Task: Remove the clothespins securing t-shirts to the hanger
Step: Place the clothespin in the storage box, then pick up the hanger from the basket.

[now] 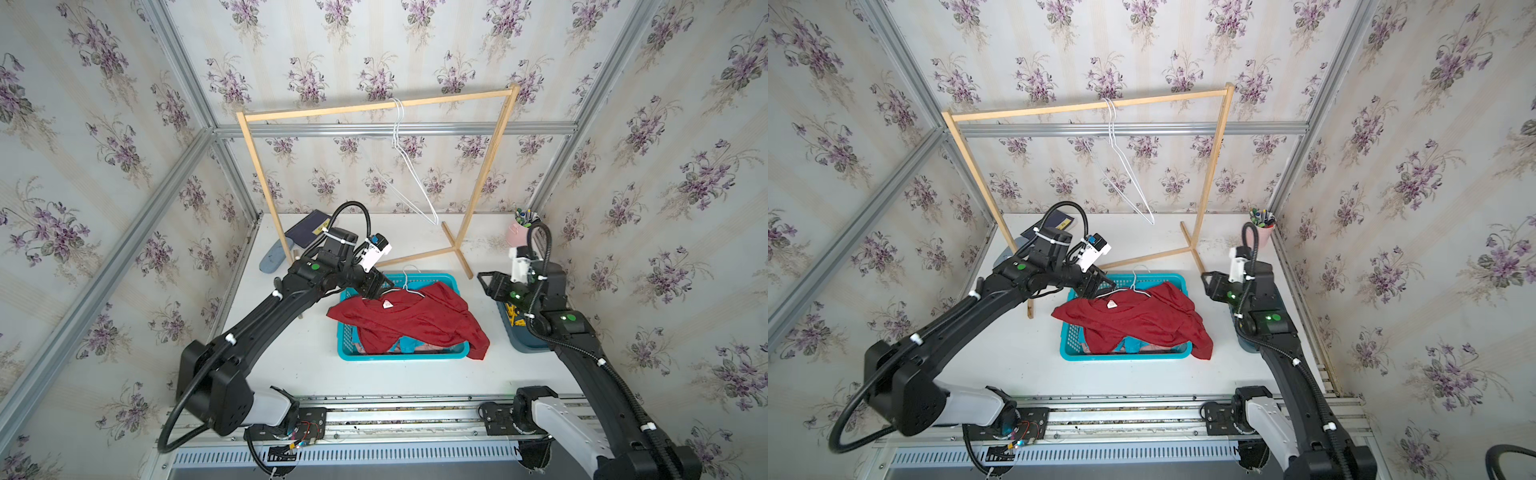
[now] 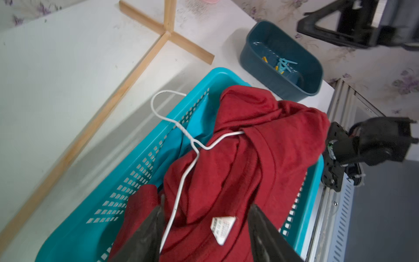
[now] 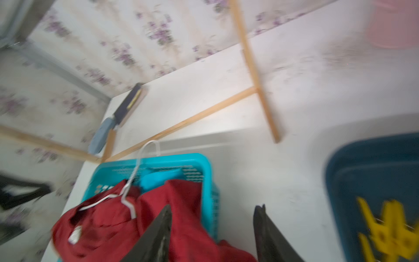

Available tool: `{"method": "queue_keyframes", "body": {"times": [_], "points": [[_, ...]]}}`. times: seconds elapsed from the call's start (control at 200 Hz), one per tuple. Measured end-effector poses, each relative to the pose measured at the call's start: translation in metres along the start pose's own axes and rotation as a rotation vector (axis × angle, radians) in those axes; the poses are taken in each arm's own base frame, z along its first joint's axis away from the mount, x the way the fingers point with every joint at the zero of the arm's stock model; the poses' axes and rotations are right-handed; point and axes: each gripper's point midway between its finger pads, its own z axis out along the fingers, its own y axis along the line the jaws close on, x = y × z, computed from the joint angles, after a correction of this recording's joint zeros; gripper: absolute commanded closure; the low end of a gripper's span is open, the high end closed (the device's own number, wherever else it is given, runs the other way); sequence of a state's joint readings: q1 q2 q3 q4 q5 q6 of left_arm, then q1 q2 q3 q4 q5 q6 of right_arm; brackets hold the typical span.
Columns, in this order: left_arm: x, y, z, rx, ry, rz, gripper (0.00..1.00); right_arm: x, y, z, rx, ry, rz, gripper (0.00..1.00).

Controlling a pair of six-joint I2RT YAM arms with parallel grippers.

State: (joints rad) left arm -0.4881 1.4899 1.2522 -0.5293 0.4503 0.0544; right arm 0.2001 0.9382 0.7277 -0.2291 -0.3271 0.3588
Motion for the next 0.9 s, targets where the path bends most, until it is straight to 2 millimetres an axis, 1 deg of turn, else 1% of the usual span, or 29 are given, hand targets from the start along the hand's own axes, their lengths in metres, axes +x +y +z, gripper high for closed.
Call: {"method": "queue_keyframes", "body": {"times": [0.035,0.075,0.195,0.28,0.34,0.38,0.41,0.46,0.505,0.55,0.619,0.714,0.789,0.899], "points": [[0.002,0.005,0.011,-0.006,0.024,-0.048,0.57,0.004,0.012,0.007,-0.032,0.019,-0.020,0.45],[0.003,0.008,0.022,-0.011,0.043,-0.097,0.59,0.009,0.020,0.015,-0.053,0.043,-0.033,0.46],[0.001,0.010,0.047,-0.008,0.040,-0.204,0.67,0.023,0.033,0.030,-0.089,0.096,-0.056,0.46],[0.001,0.011,0.064,-0.002,0.035,-0.269,0.69,0.027,0.035,0.032,-0.096,0.100,-0.063,0.46],[0.002,0.012,0.075,0.000,0.040,-0.307,0.68,0.030,0.035,0.032,-0.103,0.100,-0.067,0.45],[0.002,0.014,0.082,-0.003,0.041,-0.330,0.64,0.030,0.035,0.031,-0.107,0.095,-0.070,0.45],[0.002,0.015,0.087,-0.003,0.043,-0.343,0.58,0.031,0.035,0.031,-0.111,0.091,-0.081,0.45],[0.002,0.015,0.094,-0.001,0.047,-0.363,0.57,0.031,0.036,0.030,-0.115,0.086,-0.090,0.45],[0.001,0.015,0.099,0.001,0.051,-0.377,0.58,0.031,0.036,0.030,-0.118,0.083,-0.096,0.45],[0.001,0.013,0.104,0.007,0.054,-0.387,0.65,0.031,0.036,0.029,-0.118,0.081,-0.100,0.44],[0.000,0.011,0.107,0.017,0.055,-0.397,0.79,0.031,0.036,0.029,-0.120,0.080,-0.118,0.44],[-0.004,0.005,0.104,0.027,0.045,-0.400,0.93,0.031,0.038,0.029,-0.128,0.079,-0.126,0.43],[-0.010,0.002,0.096,0.034,0.024,-0.404,0.99,0.029,0.040,0.027,-0.138,0.075,-0.143,0.42],[-0.019,-0.005,0.079,0.038,-0.018,-0.386,1.00,0.020,0.048,0.022,-0.162,0.051,-0.161,0.39]]}}
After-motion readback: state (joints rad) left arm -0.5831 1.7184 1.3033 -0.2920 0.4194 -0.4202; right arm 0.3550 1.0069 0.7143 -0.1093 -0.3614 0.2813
